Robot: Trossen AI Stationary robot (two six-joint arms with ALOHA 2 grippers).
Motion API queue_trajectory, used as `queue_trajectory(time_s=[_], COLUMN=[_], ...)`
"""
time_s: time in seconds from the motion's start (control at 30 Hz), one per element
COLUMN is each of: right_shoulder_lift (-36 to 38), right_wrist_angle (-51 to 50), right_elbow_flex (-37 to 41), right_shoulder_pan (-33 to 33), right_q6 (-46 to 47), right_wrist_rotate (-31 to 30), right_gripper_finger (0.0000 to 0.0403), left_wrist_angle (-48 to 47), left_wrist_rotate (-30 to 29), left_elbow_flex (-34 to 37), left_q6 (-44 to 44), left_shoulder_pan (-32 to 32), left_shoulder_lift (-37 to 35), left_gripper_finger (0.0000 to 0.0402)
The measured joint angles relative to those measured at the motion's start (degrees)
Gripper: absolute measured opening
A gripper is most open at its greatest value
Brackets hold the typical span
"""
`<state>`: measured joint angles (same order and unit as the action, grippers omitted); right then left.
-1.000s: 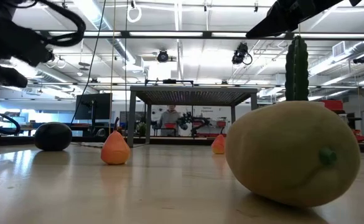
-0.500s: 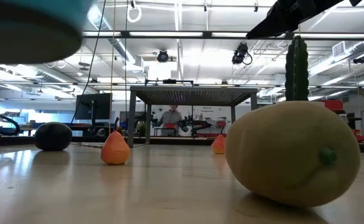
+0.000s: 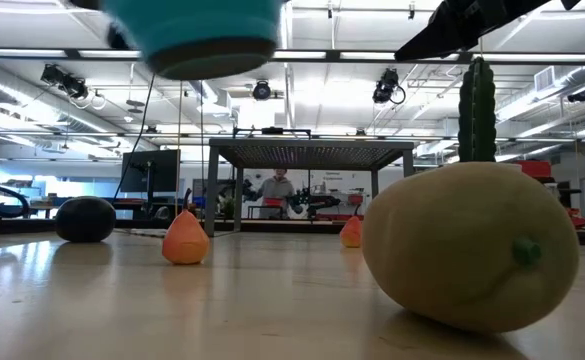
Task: Pick & Place Fruit
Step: Put the blue strainer bowl on the shelf
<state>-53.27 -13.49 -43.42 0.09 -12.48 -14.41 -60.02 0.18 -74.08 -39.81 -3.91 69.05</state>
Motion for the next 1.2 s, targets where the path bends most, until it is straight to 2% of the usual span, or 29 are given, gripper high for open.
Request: queue_trajectory(time_s=[0.27,0.47,0.63,0.9,1.1,1.2], right_shoulder_lift=[0.0,0.0,0.0,0.0,0.0,0.0], right_wrist_angle=[0.0,-0.7,-1.0,-2.7,-2.7,-2.6], right_elbow_flex=[0.0,0.0,0.0,0.0,0.0,0.0], right_shoulder_pan=[0.0,0.0,0.0,0.0,0.0,0.0], right_q6=[0.0,0.0,-0.2,-0.4,-0.4,-0.4], right_wrist_rotate=[0.0,1.5,1.5,1.5,1.5,1.5], right_gripper_finger=[0.0007,0.0007,0.0007,0.0007,0.0007,0.0007], left_wrist_angle=[-11.6,-12.4,-13.4,-14.6,-9.4,-8.0], left_wrist_rotate=[-0.6,8.2,9.5,9.7,9.7,9.6], left_elbow_flex=[-21.0,-33.3,-41.1,-48.4,-48.6,-48.6], left_q6=[7.8,14.9,16.0,16.5,12.3,12.2], left_shoulder_pan=[-14.1,-23.7,-28.9,-32.7,-34.2,-33.7], left_shoulder_lift=[15.8,26.4,33.9,40.6,40.7,40.7], left_gripper_finger=[0.0019,0.0011,0.0022,0.0011,0.0034,0.003])
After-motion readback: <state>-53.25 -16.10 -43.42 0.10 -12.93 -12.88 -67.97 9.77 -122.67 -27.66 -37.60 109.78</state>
